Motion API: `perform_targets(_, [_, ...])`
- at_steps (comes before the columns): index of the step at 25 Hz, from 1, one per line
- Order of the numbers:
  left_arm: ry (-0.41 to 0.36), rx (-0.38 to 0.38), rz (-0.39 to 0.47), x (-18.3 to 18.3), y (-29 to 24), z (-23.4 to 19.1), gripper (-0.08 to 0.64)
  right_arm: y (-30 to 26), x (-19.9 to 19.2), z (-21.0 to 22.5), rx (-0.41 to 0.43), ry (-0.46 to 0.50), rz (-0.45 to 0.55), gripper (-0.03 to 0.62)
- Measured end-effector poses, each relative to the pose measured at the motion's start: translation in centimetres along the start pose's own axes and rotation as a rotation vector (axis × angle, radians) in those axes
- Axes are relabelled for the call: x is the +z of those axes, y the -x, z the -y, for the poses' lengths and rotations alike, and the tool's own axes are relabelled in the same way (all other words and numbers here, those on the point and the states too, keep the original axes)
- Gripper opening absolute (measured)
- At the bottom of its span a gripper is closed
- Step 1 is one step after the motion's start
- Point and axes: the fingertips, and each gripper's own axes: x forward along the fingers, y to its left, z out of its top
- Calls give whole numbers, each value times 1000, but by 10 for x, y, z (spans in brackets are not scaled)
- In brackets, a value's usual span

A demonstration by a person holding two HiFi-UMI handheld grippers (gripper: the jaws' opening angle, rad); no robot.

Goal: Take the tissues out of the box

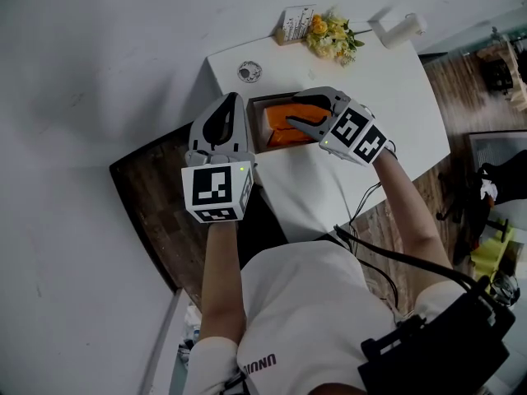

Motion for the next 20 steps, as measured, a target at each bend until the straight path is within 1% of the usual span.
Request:
perform_targets(5, [13, 2, -3, -3, 1, -2, 14, -7, -5, -4, 43, 35, -51, 204])
perform_targets(12, [23, -1, -7, -6, 0, -3, 14, -14, -14, -5, 81, 33, -85, 221])
perform_targets(20, [30, -3, -11, -9, 0, -6, 14, -20, -22, -8, 121, 66, -151, 240])
